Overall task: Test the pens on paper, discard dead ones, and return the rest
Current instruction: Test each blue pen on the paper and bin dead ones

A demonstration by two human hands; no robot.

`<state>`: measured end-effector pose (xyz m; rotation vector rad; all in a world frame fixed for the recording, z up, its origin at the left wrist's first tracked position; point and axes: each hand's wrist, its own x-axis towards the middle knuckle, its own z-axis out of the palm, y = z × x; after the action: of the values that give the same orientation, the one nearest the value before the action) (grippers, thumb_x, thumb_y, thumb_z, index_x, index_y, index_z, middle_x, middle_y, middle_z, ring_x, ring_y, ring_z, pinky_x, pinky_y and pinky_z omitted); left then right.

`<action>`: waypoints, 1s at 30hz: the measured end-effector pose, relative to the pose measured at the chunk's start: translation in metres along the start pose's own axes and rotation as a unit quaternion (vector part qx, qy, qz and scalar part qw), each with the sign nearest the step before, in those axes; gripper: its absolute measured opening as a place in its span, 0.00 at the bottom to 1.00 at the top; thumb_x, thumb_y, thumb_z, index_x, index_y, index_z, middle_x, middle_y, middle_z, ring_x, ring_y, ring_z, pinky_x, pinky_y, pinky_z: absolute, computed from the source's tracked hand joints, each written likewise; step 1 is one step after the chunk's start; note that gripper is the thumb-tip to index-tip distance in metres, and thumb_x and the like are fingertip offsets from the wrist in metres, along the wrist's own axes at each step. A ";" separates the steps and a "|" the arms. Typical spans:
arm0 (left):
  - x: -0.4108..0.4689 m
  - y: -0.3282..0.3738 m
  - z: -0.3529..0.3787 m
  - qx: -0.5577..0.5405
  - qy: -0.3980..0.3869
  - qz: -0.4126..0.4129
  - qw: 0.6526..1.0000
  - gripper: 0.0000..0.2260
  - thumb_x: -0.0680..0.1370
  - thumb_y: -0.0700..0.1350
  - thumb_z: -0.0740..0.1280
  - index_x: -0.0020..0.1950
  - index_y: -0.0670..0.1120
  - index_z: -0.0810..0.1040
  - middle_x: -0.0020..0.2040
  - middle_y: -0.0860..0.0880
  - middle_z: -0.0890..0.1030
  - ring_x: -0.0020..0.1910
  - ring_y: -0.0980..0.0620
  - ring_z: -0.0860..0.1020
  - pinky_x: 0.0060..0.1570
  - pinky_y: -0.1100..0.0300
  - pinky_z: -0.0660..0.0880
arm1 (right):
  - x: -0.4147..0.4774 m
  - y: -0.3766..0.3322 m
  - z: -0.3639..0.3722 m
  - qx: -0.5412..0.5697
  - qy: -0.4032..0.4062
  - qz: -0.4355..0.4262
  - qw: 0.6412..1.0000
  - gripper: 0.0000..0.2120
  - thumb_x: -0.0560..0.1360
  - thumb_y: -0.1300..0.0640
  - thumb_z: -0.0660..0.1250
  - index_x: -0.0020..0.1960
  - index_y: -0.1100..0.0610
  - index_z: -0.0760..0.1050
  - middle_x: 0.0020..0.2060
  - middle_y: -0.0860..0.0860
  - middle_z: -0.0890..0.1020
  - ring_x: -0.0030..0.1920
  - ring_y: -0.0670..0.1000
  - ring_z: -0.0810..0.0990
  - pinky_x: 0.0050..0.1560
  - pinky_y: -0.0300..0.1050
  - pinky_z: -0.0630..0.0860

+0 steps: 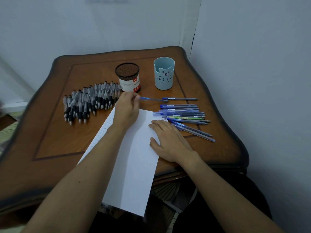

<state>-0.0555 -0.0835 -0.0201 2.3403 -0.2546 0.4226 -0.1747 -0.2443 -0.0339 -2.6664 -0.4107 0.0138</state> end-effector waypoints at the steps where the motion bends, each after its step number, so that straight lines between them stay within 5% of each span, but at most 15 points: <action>1: -0.003 0.002 -0.004 -0.044 0.031 -0.023 0.998 0.09 0.84 0.46 0.62 0.56 0.44 0.80 0.49 0.50 0.77 0.45 0.57 0.72 0.45 0.64 0.67 | 0.000 0.000 0.000 -0.001 -0.004 0.001 1.000 0.26 0.82 0.48 0.57 0.78 0.53 0.61 0.77 0.49 0.63 0.77 0.48 0.57 0.77 0.46 0.52; 4: -0.010 0.003 -0.013 -0.203 0.098 -0.106 0.968 0.09 0.84 0.52 0.62 0.51 0.50 0.78 0.45 0.51 0.80 0.43 0.61 0.77 0.45 0.66 0.75 | 0.000 0.000 -0.001 -0.007 -0.017 0.000 1.000 0.26 0.83 0.47 0.56 0.79 0.52 0.59 0.79 0.49 0.60 0.78 0.48 0.54 0.77 0.46 0.50; 7: -0.012 0.003 -0.022 -0.347 0.146 -0.178 0.909 0.09 0.85 0.51 0.61 0.49 0.49 0.76 0.50 0.46 0.84 0.51 0.49 0.83 0.54 0.51 0.82 | 0.000 0.000 -0.001 -0.009 -0.014 -0.009 1.000 0.26 0.83 0.48 0.56 0.79 0.52 0.60 0.78 0.49 0.62 0.78 0.49 0.55 0.77 0.47 0.51; 10: -0.013 0.010 -0.033 -0.462 0.178 -0.219 0.841 0.08 0.86 0.48 0.56 0.51 0.47 0.71 0.47 0.46 0.84 0.49 0.47 0.85 0.54 0.49 0.82 | 0.000 0.001 0.000 -0.011 0.000 -0.021 1.000 0.24 0.82 0.48 0.58 0.77 0.53 0.65 0.76 0.49 0.66 0.76 0.49 0.59 0.76 0.49 0.55; 15: -0.009 0.004 -0.048 -0.567 0.178 -0.268 0.758 0.11 0.87 0.50 0.53 0.49 0.48 0.69 0.34 0.50 0.71 0.28 0.53 0.71 0.34 0.57 0.78 | -0.001 0.001 0.000 -0.019 0.004 -0.040 0.999 0.24 0.81 0.45 0.59 0.75 0.52 0.68 0.75 0.48 0.68 0.74 0.49 0.62 0.74 0.50 0.58; 20: -0.014 -0.001 -0.054 -0.617 0.127 -0.290 0.721 0.18 0.86 0.53 0.55 0.43 0.46 0.75 0.29 0.51 0.66 0.24 0.56 0.58 0.24 0.62 0.55 | -0.002 -0.002 -0.004 -0.012 -0.012 -0.050 0.999 0.25 0.79 0.40 0.62 0.73 0.48 0.70 0.71 0.46 0.70 0.71 0.47 0.63 0.73 0.50 0.59; 25: -0.017 0.002 -0.052 -0.619 0.140 -0.338 0.695 0.07 0.80 0.44 0.58 0.53 0.46 0.75 0.29 0.52 0.65 0.24 0.56 0.56 0.24 0.64 0.51 | -0.004 -0.012 -0.004 -0.022 -0.014 -0.071 0.997 0.25 0.77 0.37 0.64 0.70 0.47 0.72 0.67 0.46 0.72 0.69 0.47 0.65 0.70 0.49 0.57; 28: -0.018 -0.002 -0.052 -0.651 0.150 -0.330 0.667 0.07 0.82 0.45 0.59 0.48 0.46 0.74 0.30 0.52 0.67 0.23 0.57 0.56 0.22 0.64 0.53 | -0.007 -0.015 -0.001 -0.017 0.003 -0.068 0.998 0.24 0.76 0.36 0.65 0.67 0.47 0.73 0.66 0.46 0.73 0.69 0.47 0.66 0.71 0.50 0.59; 30: -0.019 -0.005 -0.052 -0.636 0.150 -0.319 0.686 0.08 0.82 0.47 0.63 0.45 0.46 0.76 0.33 0.52 0.72 0.23 0.58 0.58 0.21 0.64 0.54 | -0.009 -0.017 0.000 -0.017 0.009 -0.066 0.998 0.24 0.76 0.35 0.64 0.65 0.48 0.73 0.65 0.46 0.73 0.68 0.47 0.67 0.70 0.49 0.59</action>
<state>-0.0834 -0.0426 0.0048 0.8261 0.3571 0.1440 -0.1877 -0.2321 -0.0270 -2.6640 -0.5856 -0.0587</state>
